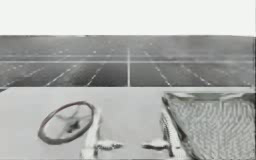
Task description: Pick up and drop off the object
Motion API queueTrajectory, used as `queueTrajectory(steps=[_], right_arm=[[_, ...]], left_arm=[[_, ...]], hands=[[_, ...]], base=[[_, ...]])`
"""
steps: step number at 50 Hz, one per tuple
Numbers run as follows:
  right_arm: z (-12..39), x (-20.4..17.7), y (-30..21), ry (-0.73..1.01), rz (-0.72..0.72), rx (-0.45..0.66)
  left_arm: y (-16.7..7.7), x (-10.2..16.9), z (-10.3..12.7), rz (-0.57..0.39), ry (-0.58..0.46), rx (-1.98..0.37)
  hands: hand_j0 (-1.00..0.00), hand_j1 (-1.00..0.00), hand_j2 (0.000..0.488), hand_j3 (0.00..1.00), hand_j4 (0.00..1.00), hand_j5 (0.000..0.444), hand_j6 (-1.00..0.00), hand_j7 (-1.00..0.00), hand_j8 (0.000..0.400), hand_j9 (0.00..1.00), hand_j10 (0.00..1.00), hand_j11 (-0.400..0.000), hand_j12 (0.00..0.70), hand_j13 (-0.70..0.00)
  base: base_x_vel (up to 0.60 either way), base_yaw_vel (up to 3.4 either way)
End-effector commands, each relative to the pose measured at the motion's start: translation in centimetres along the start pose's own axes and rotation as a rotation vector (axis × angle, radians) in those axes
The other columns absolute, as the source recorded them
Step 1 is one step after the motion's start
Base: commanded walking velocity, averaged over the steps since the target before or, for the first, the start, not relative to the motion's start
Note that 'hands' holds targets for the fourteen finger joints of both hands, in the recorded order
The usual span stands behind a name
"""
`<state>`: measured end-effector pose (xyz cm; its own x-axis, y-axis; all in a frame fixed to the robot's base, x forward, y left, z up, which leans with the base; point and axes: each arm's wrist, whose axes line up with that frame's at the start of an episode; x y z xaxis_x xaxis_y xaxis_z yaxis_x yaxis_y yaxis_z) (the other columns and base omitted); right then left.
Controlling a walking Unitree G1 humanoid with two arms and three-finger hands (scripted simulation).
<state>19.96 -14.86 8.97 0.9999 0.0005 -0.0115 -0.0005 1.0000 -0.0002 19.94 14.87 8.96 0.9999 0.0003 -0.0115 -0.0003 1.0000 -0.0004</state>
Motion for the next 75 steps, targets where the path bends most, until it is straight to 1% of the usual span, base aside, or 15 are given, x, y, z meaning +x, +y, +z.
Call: queueTrajectory(steps=[1, 6, 16, 27, 30, 31, 32, 40, 54, 59, 60, 61, 69, 74, 75], right_arm=[[-4.4, 4.1, 0.7, -0.239, -0.208, -0.156], [-4.5, 1.6, 2.2, -0.227, -0.219, -0.155], [-4.3, 1.5, 2.3, -0.239, -0.246, -0.127], [-4.1, 1.8, 2.4, -0.232, -0.215, -0.114], [-4.0, 0.9, 2.2, -0.234, -0.213, -0.108], [-4.1, 0.9, 2.3, -0.232, -0.209, -0.107], [-4.0, 1.1, 2.6, -0.234, -0.210, -0.108], [-3.9, 1.0, 2.0, -0.257, -0.201, -0.087], [-4.4, 3.2, 4.5, -0.278, -0.110, -0.166], [-5.4, 4.1, 7.8, -0.323, -0.010, -0.178], [-5.5, 3.6, 8.4, -0.330, 0.013, -0.175], [-10.2, 4.0, 19.5, -0.458, -0.162, 0.502], [-11.4, 10.6, 23.7, -0.717, -0.416, 0.110], [-5.7, 11.8, 24.5, -0.782, -0.404, 0.085], [-5.4, 11.7, 23.6, -0.755, -0.377, 0.043]], left_arm=[[-2.7, 5.6, -0.8, 0.212, -0.120, -0.097], [1.2, 6.5, 1.7, 0.241, -0.027, -0.052], [4.3, 7.2, 7.7, 0.186, -0.031, 1.163], [7.9, 8.9, -0.3, 0.050, 0.254, 1.263], [8.5, 9.0, -1.2, 0.075, 0.248, 1.247], [8.2, 8.9, -1.3, 0.121, 0.235, 1.183], [8.8, 9.5, -1.5, 0.051, 0.283, 1.124], [8.5, 6.5, 1.9, 0.129, 0.167, 1.125], [2.8, 1.4, 12.1, -0.388, -0.123, -0.289], [0.1, -1.2, 17.4, -0.403, 0.030, -0.122], [-0.3, -0.9, 17.4, -0.393, -0.011, -0.154], [3.9, 1.6, 10.5, -0.310, -0.030, -0.893], [1.4, 0.2, 10.6, -0.363, -0.023, -0.900], [-0.3, 0.5, 10.6, -0.369, -0.011, -0.907], [0.0, 0.1, 10.6, -0.373, 0.000, -0.908]], hands=[[0.00, 0.00, 0.000, 0.00, 0.00, 0.000, 0.00, 0.00, 0.000, 0.00, 0.00, 0.000, 0.000, 0.000], [0.00, 0.00, 0.000, 0.00, 0.00, 0.000, 0.00, 0.00, 0.000, 0.00, 0.00, 0.000, 0.000, 0.000], [0.00, 0.00, 0.000, 0.00, 0.00, 0.000, 0.00, 0.00, 0.000, 0.00, 0.00, 0.000, 0.000, 0.000], [0.00, 0.00, 0.000, 0.00, 0.00, 0.000, 0.00, 0.00, 0.000, 0.00, 0.00, 0.000, 0.000, 0.000], [0.00, -0.28, 0.142, 0.00, 0.00, 0.000, 0.00, -0.28, 0.113, 0.00, 0.00, 0.000, 0.198, 0.000], [-0.08, -1.00, 0.461, 0.00, 0.00, 0.000, -0.08, -1.00, 0.400, 0.00, 0.00, 0.000, 0.700, 0.000], [-1.00, -1.00, 0.000, 0.00, 0.00, 0.000, -1.00, -1.00, 0.400, 0.00, 0.00, 0.000, 0.700, 0.000], [-1.00, -1.00, 0.000, 0.00, 0.00, 0.000, -1.00, -1.00, 0.400, 0.00, 0.00, 0.000, 0.700, 0.000], [-1.00, -1.00, 0.000, 0.00, 0.00, 0.000, -1.00, -1.00, 0.400, 0.00, 0.00, 0.000, 0.700, 0.000], [-1.00, -1.00, 0.000, 0.00, 0.00, 0.000, -1.00, -1.00, 0.400, 0.00, 0.00, 0.000, 0.700, 0.000], [-1.00, -1.00, 0.000, 0.00, 0.00, 0.000, -1.00, -1.00, 0.400, 0.00, 0.00, 0.000, 0.700, 0.000], [-1.00, -1.00, 0.000, 0.00, 0.00, 0.000, -1.00, -1.00, 0.400, 0.00, 0.00, 0.000, 0.700, 0.000], [-1.00, -1.00, 0.000, 0.00, 0.00, 0.000, -1.00, -1.00, 0.400, 0.00, 0.00, 0.000, 0.700, 0.000], [-1.00, -1.00, 0.000, 0.00, 0.00, 0.000, -1.00, -1.00, 0.400, 0.00, 0.00, 0.000, 0.700, 0.000], [-1.00, -1.00, 0.000, 0.00, 0.16, 0.078, -1.00, -1.00, 0.400, 0.00, 0.16, -0.063, 0.700, -0.110]], base=[[0.00, 0.00], [0.00, 0.00], [0.00, 0.00], [0.00, 0.00], [0.00, 0.00], [0.00, 0.00], [0.00, 0.00], [0.00, 0.00], [0.00, 0.00], [0.00, 0.00], [0.00, 0.00], [0.00, 0.00], [0.00, 0.00], [0.00, 0.00], [0.00, 0.00]])
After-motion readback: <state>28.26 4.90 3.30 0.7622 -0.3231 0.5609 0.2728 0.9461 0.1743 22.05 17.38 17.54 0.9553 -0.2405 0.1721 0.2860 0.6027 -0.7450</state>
